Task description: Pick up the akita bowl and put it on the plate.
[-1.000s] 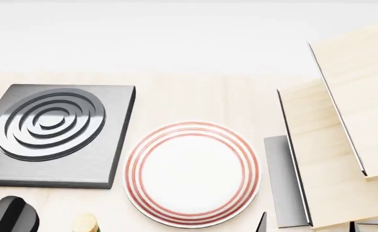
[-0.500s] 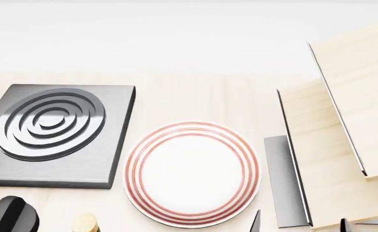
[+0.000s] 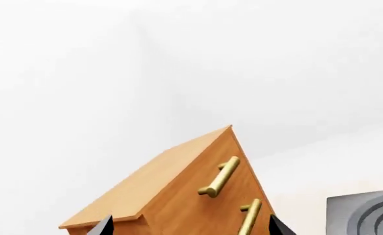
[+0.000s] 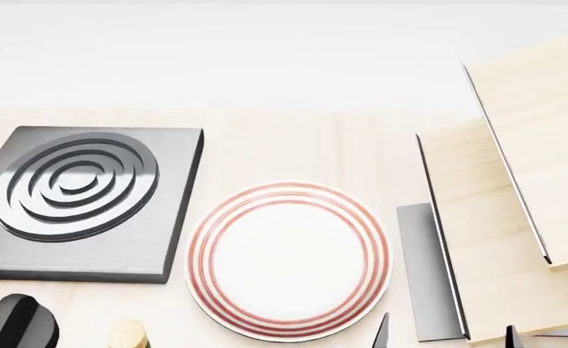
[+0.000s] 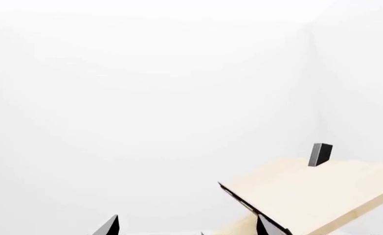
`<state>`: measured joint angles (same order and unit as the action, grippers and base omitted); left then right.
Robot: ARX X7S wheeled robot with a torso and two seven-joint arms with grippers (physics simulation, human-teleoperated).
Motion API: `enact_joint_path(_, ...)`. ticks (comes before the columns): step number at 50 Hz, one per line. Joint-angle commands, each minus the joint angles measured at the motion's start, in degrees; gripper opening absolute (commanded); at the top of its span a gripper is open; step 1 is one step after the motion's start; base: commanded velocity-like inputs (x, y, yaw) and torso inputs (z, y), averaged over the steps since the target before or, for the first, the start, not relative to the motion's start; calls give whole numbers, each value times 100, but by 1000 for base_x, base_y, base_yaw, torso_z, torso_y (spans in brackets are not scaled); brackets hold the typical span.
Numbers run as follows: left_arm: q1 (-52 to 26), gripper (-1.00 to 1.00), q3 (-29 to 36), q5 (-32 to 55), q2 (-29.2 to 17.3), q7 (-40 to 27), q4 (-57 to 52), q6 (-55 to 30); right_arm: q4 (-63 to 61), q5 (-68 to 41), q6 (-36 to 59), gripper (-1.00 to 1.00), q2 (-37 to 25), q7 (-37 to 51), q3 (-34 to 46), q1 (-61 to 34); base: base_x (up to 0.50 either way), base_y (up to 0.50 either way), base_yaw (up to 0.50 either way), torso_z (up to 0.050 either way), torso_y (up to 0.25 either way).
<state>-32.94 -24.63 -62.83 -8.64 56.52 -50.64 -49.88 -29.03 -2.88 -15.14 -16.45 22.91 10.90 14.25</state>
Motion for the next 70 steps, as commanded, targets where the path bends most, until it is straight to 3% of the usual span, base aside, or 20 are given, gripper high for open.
enact_joint_path(1, -291, 100, 299, -923, -161, 1132, 385, -593, 54, -25, 18, 100, -14, 24, 25, -45, 0, 0, 0, 0, 0)
enact_joint_path(15, -286, 100, 441, -1611, -294, 1970, 728, -828, 121, -52, 78, 100, -27, 51, 58, -121, 0, 0, 0, 0, 0)
enact_joint_path(26, -477, 100, 457, -2559, -291, 3344, 1141, -1287, 176, -78, 148, 100, -37, 69, 83, -200, 0, 0, 0, 0, 0)
enact_joint_path(30, -119, 100, 1068, -2484, -855, 3346, 1257, -2206, 212, -91, 150, 100, -42, 67, 97, -226, 0, 0, 0, 0, 0)
enact_joint_path(32, 114, 100, 2051, -2258, -1806, 3346, 1320, -3675, 233, -111, 149, 100, -45, 66, 98, -241, 0, 0, 0, 0, 0)
enact_joint_path(33, 216, 100, 2206, -2256, -2011, 3346, 1450, -4002, 255, -108, 156, 100, -41, 71, 100, -253, 0, 0, 0, 0, 0)
enact_joint_path(70, 1615, 100, 1875, -1151, -2363, 3347, 2439, -4011, 630, -211, 229, 100, -36, 98, 226, -495, 0, 0, 0, 0, 0)
